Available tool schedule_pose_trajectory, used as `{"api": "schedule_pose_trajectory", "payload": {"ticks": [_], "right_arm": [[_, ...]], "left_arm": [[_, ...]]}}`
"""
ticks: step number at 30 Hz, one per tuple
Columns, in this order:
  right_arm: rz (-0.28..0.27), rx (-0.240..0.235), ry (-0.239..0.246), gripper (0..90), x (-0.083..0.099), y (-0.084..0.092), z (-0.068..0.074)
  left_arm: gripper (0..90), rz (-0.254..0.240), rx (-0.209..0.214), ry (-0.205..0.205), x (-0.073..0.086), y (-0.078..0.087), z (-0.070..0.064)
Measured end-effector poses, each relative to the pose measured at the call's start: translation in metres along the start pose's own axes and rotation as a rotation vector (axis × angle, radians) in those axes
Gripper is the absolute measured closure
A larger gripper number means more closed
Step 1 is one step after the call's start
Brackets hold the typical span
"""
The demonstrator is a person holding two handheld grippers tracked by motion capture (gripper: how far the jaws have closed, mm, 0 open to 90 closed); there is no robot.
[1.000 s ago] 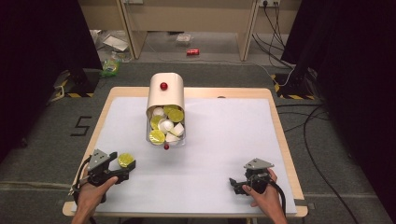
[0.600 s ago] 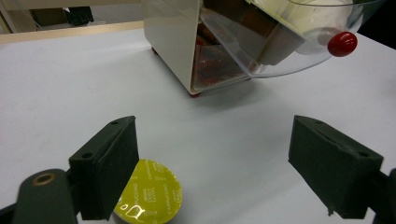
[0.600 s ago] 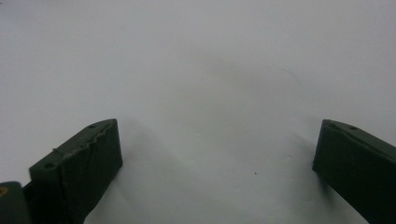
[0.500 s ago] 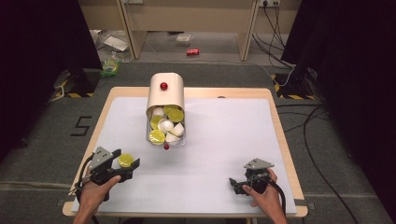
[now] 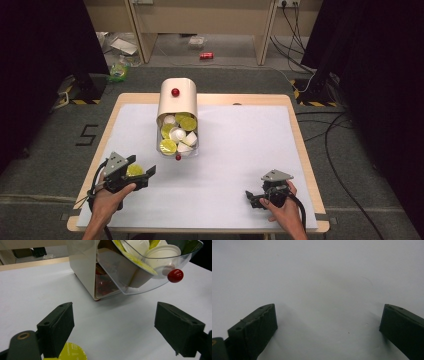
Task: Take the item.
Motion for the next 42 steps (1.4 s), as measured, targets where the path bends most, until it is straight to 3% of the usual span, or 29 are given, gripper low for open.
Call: {"api": "schedule_pose_trajectory", "payload": {"ticks": [22,30,42], "right_arm": [[-0.002,0.001,0.005,1.5,0.000,0.000,0.000],[-0.002,0.000,0.005,1.4,0.000,0.000,0.000],[-0.001,0.002,0.003,1.4,0.000,0.000,0.000]], "left_arm": [[15.6,-0.020,0.016,-0.003,-0.015,-0.013,-0.004],[15.6,-0.018,0.009,-0.011,-0.019,-0.017,-0.004],[15.0,-0.025,-0.011,0.013,-0.022,-0.026,0.000]]}}
Point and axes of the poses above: each handheld gripper's, and its own axes: y roughly backward along the jaws, x roughly out of its underside, z roughly to its left, the point moved 6 cm from there along -y, roughly forward along the jaws, and after that the axes turned 2 degrees about z, right-handed, at the moved point
